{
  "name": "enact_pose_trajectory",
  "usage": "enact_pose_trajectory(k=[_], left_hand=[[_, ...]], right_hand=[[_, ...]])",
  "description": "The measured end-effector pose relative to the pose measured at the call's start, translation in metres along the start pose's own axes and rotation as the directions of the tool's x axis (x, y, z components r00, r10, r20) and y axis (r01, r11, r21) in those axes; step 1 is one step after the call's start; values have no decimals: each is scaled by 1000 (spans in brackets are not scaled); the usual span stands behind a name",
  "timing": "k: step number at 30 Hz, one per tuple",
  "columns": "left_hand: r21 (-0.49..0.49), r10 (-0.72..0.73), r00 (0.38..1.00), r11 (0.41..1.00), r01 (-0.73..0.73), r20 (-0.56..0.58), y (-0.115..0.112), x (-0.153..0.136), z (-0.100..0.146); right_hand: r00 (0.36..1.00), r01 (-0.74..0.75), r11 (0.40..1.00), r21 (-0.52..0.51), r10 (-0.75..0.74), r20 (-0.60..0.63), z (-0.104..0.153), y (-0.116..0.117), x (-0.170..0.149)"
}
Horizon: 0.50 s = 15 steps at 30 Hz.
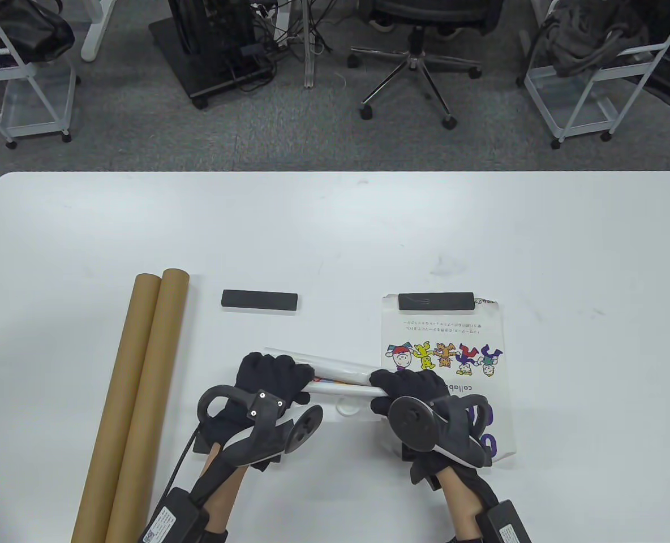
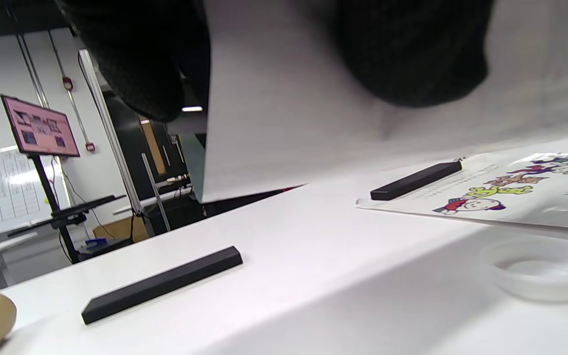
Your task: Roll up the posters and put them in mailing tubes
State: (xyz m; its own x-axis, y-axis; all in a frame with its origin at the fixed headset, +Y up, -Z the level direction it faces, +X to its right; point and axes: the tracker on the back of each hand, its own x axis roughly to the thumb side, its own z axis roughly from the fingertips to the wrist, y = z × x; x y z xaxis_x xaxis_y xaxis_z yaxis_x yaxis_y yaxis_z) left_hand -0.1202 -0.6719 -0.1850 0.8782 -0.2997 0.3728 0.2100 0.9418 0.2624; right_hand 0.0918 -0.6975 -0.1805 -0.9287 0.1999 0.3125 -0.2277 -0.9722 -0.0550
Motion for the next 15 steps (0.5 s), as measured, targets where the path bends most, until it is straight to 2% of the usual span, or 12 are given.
enact_pose_trajectory(k=[3,9,15], left_hand=[[7,-26,1000,1000,26,5,1,1,0],[-12,40,999,999,-40,4,-3,-4,2],[-35,-12,1000,999,12,-15,-2,0,2]], right_hand=[[1000,6,998,62,-6,2,0,1,3],[999,-50,998,47,50,6,0,3,6],[1000,-19,999,50,19,4,0,5,3]])
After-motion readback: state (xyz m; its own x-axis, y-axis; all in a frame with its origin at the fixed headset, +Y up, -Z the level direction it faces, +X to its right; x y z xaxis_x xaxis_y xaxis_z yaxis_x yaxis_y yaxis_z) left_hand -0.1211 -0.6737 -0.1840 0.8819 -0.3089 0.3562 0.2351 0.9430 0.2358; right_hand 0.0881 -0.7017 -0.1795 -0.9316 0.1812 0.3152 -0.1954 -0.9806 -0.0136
